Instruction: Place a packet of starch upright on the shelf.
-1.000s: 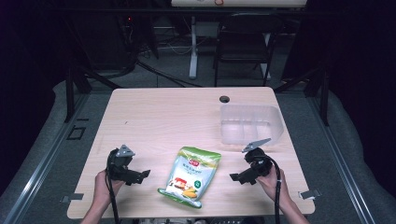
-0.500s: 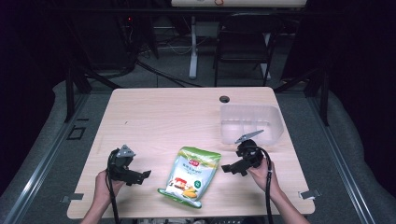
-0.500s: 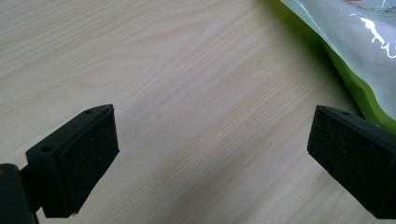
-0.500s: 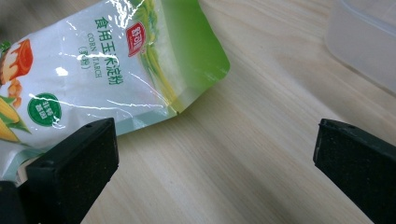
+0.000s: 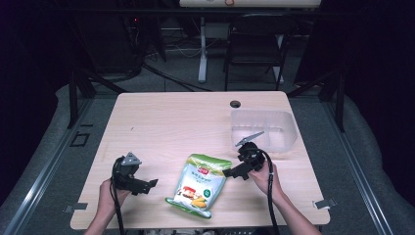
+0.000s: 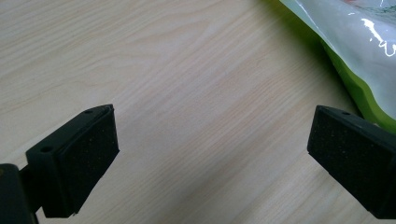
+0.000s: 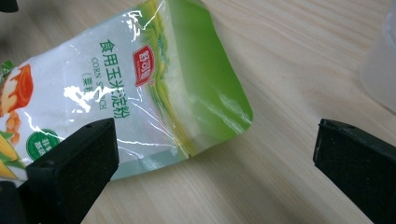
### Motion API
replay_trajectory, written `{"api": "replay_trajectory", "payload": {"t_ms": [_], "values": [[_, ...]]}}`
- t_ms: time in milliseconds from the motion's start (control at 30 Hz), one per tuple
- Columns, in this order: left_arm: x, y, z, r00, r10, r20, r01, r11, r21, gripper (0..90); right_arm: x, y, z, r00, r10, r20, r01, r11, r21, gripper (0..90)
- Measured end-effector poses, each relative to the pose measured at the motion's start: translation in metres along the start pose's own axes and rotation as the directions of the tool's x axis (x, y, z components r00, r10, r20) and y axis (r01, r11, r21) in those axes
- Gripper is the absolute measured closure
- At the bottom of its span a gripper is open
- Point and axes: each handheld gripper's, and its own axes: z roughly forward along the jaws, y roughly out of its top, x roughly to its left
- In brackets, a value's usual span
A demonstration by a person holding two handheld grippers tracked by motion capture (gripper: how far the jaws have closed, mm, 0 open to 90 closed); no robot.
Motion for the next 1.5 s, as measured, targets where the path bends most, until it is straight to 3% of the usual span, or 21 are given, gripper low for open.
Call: {"api": "replay_trajectory", "payload": {"t_ms": [200,333,367,467,667,833,867,933,1100,1333,1500], "values": [[0.0,0.0,0.0,1.0,0.0,0.001,0.0,1.0,-0.002,1.9,-0.002,0.007,0.015,0.9984,0.03,-0.048,-0.029,0.999,0.022,0.0],[0.0,0.0,-0.001,1.0,0.001,0.003,-0.001,1.0,-0.001,1.9,-0.004,0.009,0.023,0.998,0.029,-0.055,-0.027,0.999,0.047,0.1],[0.0,0.0,-0.001,1.0,0.005,0.003,-0.005,1.0,-0.001,1.9,-0.003,0.009,0.026,0.9974,0.046,-0.055,-0.044,0.998,0.033,0.4],[0.0,0.0,-0.001,1.0,0.005,0.004,-0.005,1.0,-0.001,1.9,-0.002,0.011,0.028,0.9984,0.016,-0.055,-0.013,0.998,0.065,2.2],[0.0,0.0,-0.001,0.9999,0.011,0.008,-0.011,0.9999,0.005,1.9,0.001,0.014,0.032,0.9984,0.017,-0.055,-0.013,0.998,0.069,14.0],[0.0,0.0,-0.001,0.9999,0.01,0.006,-0.01,1.0,0.0,1.9,0.002,0.015,0.035,0.9988,0.019,-0.045,-0.015,0.996,0.089,17.6],[0.0,0.0,-0.001,0.9999,0.013,0.005,-0.013,0.9999,0.0,1.9,0.003,0.015,0.037,0.9979,0.035,-0.054,-0.031,0.997,0.071,18.3],[0.0,0.0,-0.001,0.9999,0.01,0.005,-0.01,0.9999,-0.001,1.9,0.003,0.016,0.037,0.998,0.024,-0.059,-0.018,0.995,0.098,21.1],[0.0,0.0,-0.002,0.9999,0.012,0.007,-0.012,0.9999,0.002,1.9,0.007,0.017,0.039,0.9977,0.015,-0.066,-0.007,0.994,0.109,29.7],[-0.001,0.0,-0.002,0.9999,0.015,0.007,-0.015,0.9999,0.002,1.9,0.006,0.016,0.038,0.9976,0.036,-0.059,-0.03,0.994,0.105,42.9],[-0.001,0.0,-0.002,0.9999,0.013,0.008,-0.013,0.9999,0.002,1.9,0.003,0.014,0.038,0.994,0.074,-0.081,-0.067,0.994,0.088,53.8]]}}
